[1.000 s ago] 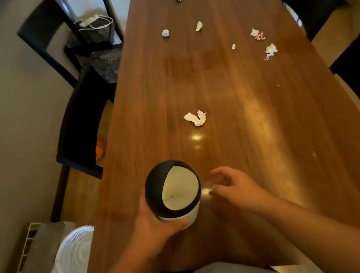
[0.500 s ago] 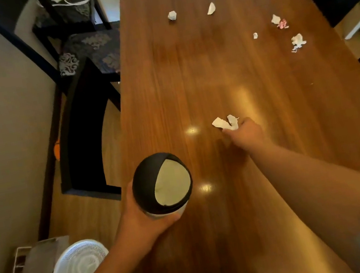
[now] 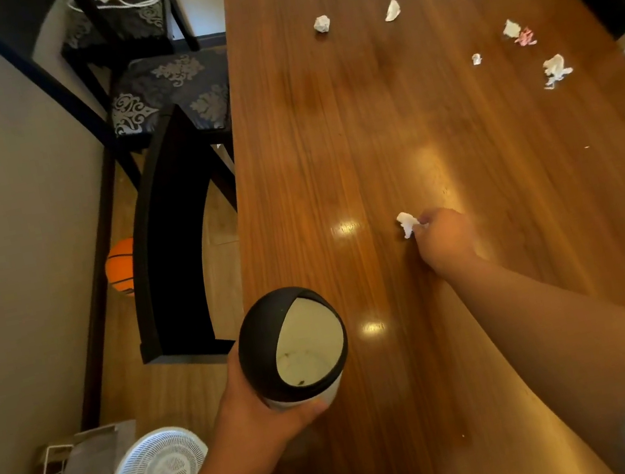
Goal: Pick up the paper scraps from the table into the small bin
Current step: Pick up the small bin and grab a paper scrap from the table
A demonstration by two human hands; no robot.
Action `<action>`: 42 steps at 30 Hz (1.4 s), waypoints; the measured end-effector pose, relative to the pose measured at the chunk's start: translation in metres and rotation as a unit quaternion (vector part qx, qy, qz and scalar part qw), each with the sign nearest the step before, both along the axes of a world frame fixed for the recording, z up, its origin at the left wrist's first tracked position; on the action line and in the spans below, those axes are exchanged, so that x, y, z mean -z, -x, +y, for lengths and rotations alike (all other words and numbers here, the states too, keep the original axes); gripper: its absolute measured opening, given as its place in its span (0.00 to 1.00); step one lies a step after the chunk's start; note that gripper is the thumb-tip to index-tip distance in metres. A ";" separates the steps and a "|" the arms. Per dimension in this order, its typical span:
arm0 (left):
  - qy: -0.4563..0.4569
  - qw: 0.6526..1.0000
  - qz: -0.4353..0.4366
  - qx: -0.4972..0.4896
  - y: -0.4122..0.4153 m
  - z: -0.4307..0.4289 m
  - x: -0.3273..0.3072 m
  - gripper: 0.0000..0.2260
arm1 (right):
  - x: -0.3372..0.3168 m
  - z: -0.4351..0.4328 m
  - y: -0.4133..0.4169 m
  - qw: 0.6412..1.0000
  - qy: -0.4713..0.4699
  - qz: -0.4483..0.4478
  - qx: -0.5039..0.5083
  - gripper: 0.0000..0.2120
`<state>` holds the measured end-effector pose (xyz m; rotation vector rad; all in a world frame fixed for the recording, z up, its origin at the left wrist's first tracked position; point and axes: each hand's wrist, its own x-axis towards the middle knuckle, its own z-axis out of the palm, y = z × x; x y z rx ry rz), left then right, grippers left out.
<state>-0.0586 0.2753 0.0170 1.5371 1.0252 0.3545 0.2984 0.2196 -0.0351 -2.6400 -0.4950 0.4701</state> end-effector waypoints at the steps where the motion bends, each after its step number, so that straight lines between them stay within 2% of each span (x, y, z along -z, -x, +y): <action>1: 0.001 1.000 0.007 0.001 0.001 -0.001 0.000 0.45 | 0.000 -0.003 0.003 1.000 -0.012 -0.001 -0.007 0.10; 4: -0.002 1.000 0.030 0.007 0.004 -0.005 0.001 0.46 | -0.006 -0.017 0.020 0.996 -0.077 0.023 -0.025 0.09; 6: -0.003 0.999 0.035 0.012 0.006 -0.010 0.002 0.46 | -0.012 -0.033 0.036 0.990 -0.121 0.067 -0.033 0.11; 9: -0.007 0.999 0.034 0.026 0.010 -0.019 0.005 0.46 | -0.024 -0.063 0.062 0.987 -0.126 0.089 -0.046 0.13; 15: 0.000 0.998 0.043 0.050 0.018 -0.043 0.001 0.45 | -0.081 -0.121 0.123 0.955 -0.244 0.168 -0.028 0.06; 17: 0.004 0.997 0.048 0.055 0.018 -0.051 0.000 0.45 | -0.103 -0.135 0.138 0.949 -0.263 0.172 -0.035 0.08; 19: 0.003 0.997 0.043 0.067 0.016 -0.057 -0.001 0.46 | -0.126 -0.144 0.147 0.946 -0.281 0.155 -0.042 0.11; 22: 0.003 0.996 0.025 0.082 0.010 -0.065 -0.001 0.46 | -0.173 -0.155 0.150 0.940 -0.330 0.070 -0.058 0.10; 26: 0.013 0.993 0.007 0.116 -0.004 -0.076 -0.003 0.48 | -0.226 -0.167 0.158 0.892 -0.438 -0.090 -0.069 0.09; 28: 0.028 0.990 -0.008 0.140 -0.013 -0.081 -0.004 0.48 | -0.225 -0.164 0.169 0.896 -0.414 -0.128 -0.100 0.11; 29: 0.038 0.988 -0.014 0.147 -0.017 -0.084 -0.005 0.48 | -0.215 -0.162 0.173 0.916 -0.363 -0.113 -0.129 0.11; 31: 0.054 0.986 -0.022 0.158 -0.027 -0.092 -0.007 0.48 | -0.192 -0.157 0.186 0.964 -0.150 -0.039 -0.215 0.16; 32: 0.061 0.984 -0.025 0.165 -0.031 -0.095 -0.008 0.49 | -0.180 -0.163 0.190 0.968 -0.068 -0.020 -0.243 0.20; 33: 0.064 0.982 -0.028 0.175 -0.035 -0.099 -0.009 0.49 | -0.174 -0.171 0.191 0.969 -0.057 -0.018 -0.239 0.22; 34: 0.062 0.981 -0.029 0.184 -0.038 -0.102 -0.009 0.48 | -0.173 -0.182 0.188 0.973 -0.085 -0.026 -0.212 0.22; 37: 0.054 0.976 -0.016 0.210 -0.043 -0.115 -0.008 0.50 | -0.181 -0.230 0.181 0.984 -0.152 -0.029 -0.093 0.15; 39: 0.050 0.970 -0.007 0.239 -0.047 -0.129 -0.005 0.52 | -0.178 -0.268 0.182 0.988 -0.149 0.010 -0.032 0.12; 42: 0.040 0.955 -0.003 0.293 -0.055 -0.157 -0.003 0.49 | -0.149 -0.338 0.202 0.988 -0.121 0.085 0.046 0.07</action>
